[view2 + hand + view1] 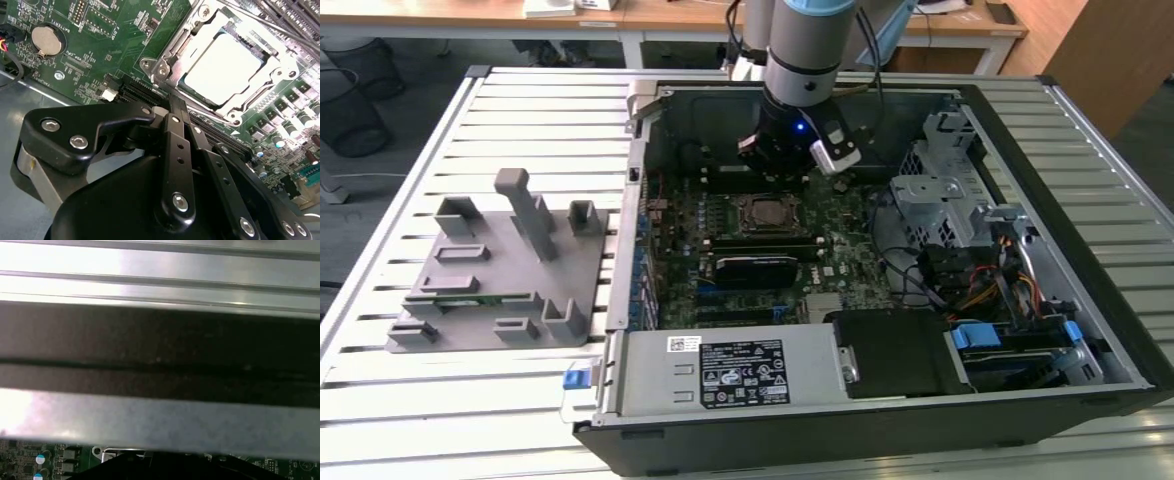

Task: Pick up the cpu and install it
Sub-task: 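Install the first cpu locking lever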

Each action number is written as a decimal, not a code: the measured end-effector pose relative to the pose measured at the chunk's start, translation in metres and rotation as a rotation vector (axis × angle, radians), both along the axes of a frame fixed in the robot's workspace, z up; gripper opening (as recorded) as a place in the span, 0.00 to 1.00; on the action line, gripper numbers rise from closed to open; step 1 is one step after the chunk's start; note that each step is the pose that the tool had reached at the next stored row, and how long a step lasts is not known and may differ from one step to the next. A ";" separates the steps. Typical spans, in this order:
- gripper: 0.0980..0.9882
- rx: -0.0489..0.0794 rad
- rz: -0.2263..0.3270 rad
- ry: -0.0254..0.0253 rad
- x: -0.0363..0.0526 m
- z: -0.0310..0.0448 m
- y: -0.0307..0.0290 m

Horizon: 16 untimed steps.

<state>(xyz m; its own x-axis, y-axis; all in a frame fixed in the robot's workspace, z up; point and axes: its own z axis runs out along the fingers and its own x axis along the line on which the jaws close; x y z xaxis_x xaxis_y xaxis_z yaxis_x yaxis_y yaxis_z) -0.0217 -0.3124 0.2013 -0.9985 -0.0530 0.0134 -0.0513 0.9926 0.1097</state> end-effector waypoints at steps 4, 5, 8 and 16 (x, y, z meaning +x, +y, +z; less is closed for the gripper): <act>0.01 -0.014 0.000 0.0000 0.0001 -0.0011 0.0009; 0.01 -0.017 0.000 0.0000 0.0001 -0.0015 0.0013; 0.01 -0.026 0.000 0.0003 0.0003 -0.0030 0.0026; 0.01 -0.035 0.001 0.0000 0.0006 -0.0027 0.0050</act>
<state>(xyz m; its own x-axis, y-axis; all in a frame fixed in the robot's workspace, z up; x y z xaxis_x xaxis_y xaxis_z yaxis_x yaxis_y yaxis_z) -0.0211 -0.3075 0.1986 -0.9985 -0.0532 0.0153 -0.0519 0.9958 0.0749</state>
